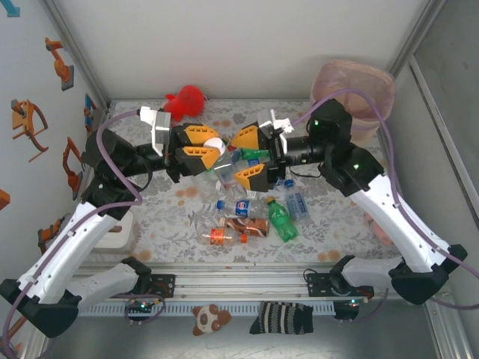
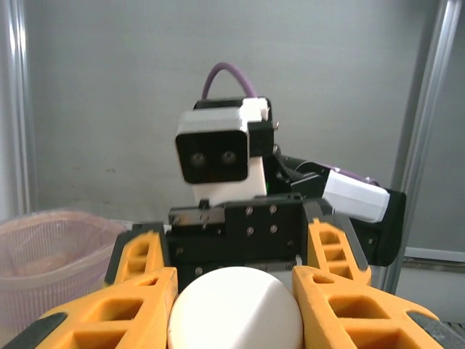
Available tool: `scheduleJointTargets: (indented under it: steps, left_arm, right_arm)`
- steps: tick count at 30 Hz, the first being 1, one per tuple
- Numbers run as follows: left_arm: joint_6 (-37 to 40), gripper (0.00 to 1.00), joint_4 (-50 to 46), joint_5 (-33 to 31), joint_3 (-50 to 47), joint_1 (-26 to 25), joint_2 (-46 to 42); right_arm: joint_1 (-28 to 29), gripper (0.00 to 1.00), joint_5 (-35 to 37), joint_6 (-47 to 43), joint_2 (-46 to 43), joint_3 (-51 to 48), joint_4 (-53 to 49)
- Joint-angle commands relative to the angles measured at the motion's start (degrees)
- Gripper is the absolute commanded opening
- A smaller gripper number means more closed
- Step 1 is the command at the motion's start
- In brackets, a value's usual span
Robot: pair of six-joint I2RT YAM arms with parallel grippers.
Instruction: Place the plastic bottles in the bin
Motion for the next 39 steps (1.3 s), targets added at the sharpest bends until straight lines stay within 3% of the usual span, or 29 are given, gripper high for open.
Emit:
scheduleJointTargets:
  steps: [1, 16, 25, 31, 33, 36, 39]
  left_arm:
    - [0.7, 0.15, 3.6, 1.7, 2.1, -0.5, 0.2]
    - [2.3, 0.15, 2.6, 1.2, 3.1, -0.8, 0.0]
    - [2.7, 0.20, 2.0, 0.9, 3.2, -0.8, 0.0]
    - [3.0, 0.38, 1.6, -0.2, 2.8, -0.8, -0.8]
    - [3.4, 0.48, 1.2, -1.1, 2.4, -0.8, -1.3]
    - [4.7, 0.62, 0.2, -4.6, 0.9, -0.8, -2.9]
    - [6.5, 0.69, -2.5, -8.1, -0.6, -0.8, -5.1]
  right_arm:
    - [1.5, 0.91, -1.4, -1.5, 0.8, -0.9, 1.4]
    - [3.3, 0.76, -3.9, -3.1, 1.6, -1.2, -3.4]
    - [3.3, 0.63, -3.4, -3.5, 1.8, 0.2, -4.5]
    - [3.3, 0.59, -2.2, -3.6, 1.9, 0.8, -5.0]
    - [3.3, 0.58, -1.0, -3.7, 1.8, 1.1, -5.6]
    - [3.3, 0.57, 1.7, -3.6, 2.0, 2.1, -7.1]
    - [2.8, 0.56, 4.8, -3.6, 2.3, 3.3, -9.0]
